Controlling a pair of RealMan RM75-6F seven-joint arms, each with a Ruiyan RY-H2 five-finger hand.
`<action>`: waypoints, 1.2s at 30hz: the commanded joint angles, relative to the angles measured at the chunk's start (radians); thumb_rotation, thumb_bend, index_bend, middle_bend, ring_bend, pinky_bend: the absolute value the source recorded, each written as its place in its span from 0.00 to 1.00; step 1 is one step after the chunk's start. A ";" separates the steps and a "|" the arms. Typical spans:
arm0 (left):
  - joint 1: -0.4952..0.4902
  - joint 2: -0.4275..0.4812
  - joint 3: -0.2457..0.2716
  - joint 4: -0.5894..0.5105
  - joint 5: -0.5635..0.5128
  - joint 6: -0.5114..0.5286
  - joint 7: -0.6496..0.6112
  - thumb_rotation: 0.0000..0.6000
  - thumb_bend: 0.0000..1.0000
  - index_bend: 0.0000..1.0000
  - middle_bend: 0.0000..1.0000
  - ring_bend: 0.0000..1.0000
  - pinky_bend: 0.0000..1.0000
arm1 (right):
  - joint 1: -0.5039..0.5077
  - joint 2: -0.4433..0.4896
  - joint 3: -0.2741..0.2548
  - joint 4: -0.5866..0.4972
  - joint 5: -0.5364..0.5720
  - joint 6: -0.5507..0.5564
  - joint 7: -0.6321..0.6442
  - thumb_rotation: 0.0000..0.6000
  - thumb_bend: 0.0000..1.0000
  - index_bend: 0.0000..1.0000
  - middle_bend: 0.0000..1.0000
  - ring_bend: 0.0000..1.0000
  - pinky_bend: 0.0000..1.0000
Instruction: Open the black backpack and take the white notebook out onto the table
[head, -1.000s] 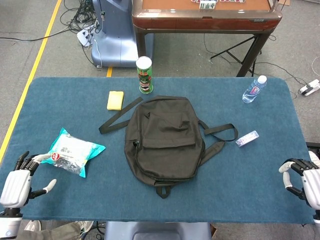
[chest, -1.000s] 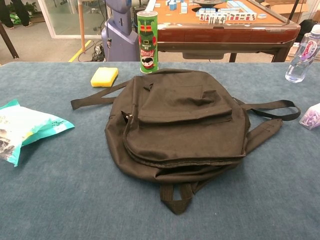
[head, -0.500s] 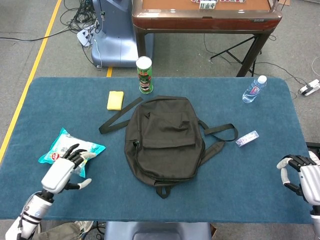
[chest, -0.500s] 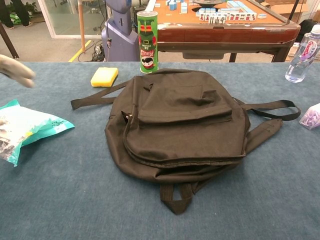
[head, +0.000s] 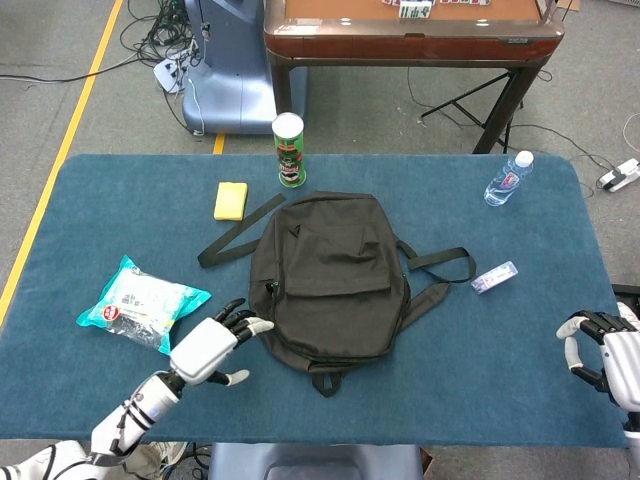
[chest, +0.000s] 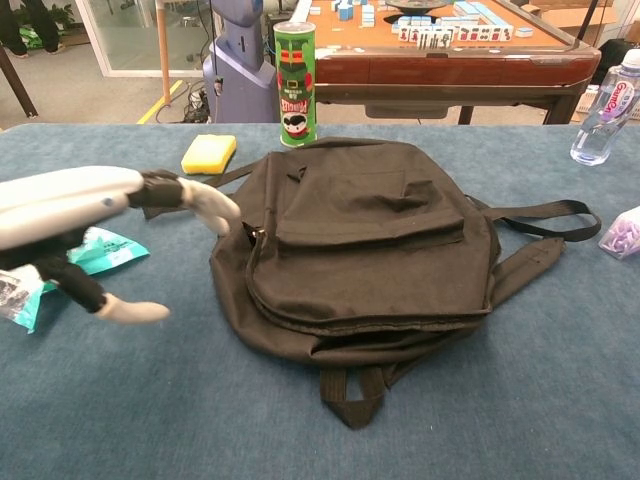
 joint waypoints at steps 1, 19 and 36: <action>-0.036 -0.083 -0.016 0.030 -0.053 -0.039 0.071 1.00 0.25 0.20 0.23 0.16 0.02 | -0.001 0.001 0.000 0.001 0.001 0.000 0.001 1.00 0.51 0.52 0.44 0.37 0.39; -0.172 -0.373 -0.107 0.214 -0.346 -0.132 0.286 1.00 0.25 0.22 0.23 0.16 0.02 | -0.014 0.015 0.003 0.014 0.014 0.012 0.029 1.00 0.51 0.52 0.44 0.37 0.39; -0.234 -0.502 -0.164 0.313 -0.492 -0.084 0.307 1.00 0.48 0.52 0.47 0.41 0.05 | -0.014 0.017 0.008 0.026 0.023 0.005 0.042 1.00 0.51 0.52 0.44 0.37 0.39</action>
